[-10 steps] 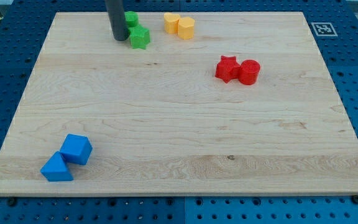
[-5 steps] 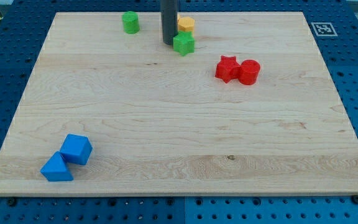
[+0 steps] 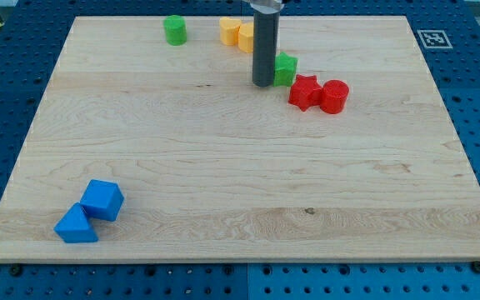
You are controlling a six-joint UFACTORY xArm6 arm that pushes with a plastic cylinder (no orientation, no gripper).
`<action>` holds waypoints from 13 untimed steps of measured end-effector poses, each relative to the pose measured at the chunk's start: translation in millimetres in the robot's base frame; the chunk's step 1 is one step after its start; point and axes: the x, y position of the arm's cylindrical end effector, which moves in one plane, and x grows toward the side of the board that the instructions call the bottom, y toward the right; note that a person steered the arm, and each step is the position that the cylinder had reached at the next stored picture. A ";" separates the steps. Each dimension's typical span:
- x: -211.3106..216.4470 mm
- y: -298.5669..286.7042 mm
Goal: Push the green star at the top left
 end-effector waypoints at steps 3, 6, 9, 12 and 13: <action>-2.7 64.5; -26.3 17.7; -30.6 69.3; -37.6 76.8; -58.1 80.5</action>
